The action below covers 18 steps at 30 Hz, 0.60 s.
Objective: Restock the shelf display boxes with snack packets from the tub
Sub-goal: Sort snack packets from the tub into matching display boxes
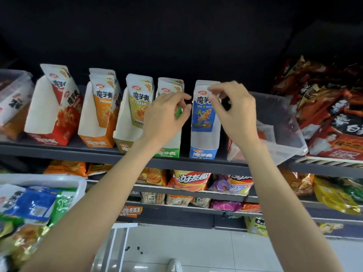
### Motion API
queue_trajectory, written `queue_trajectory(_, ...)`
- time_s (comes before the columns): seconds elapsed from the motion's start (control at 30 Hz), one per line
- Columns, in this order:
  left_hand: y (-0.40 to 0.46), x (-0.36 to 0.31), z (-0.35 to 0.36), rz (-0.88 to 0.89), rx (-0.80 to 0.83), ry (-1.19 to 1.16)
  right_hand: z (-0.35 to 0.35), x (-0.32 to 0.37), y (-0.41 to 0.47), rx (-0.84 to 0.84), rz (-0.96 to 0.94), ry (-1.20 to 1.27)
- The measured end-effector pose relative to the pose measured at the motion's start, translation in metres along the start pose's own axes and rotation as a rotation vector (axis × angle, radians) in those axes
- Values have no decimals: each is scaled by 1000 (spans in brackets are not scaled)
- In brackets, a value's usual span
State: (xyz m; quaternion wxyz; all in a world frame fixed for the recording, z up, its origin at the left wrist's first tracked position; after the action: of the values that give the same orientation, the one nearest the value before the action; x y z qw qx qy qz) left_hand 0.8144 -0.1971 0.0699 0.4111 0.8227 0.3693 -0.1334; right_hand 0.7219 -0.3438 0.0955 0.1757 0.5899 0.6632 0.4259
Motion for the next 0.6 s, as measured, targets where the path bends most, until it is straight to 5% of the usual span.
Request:
queue_trajectory(0.23, -95, 43, -101, -70, -344, -195, 46, 105, -62, -103, -19, 382)
queue_trajectory(0.6, -251, 229, -231, -616, 143, 332, 191, 253, -128, 576, -33, 568)
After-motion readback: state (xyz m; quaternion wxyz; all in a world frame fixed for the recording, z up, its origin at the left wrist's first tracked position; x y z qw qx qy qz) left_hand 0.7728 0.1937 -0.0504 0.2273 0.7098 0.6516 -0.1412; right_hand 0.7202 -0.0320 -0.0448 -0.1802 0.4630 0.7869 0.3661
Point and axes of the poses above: each hand's wrist, its own y-axis towards the middle knuckle, its own z-axis out of the palm, x = y × z, the point moved 3 cm from there along y, towards the middle knuckle, and after that the axes turned 13 degrees about -z, right-handed, at the moved point
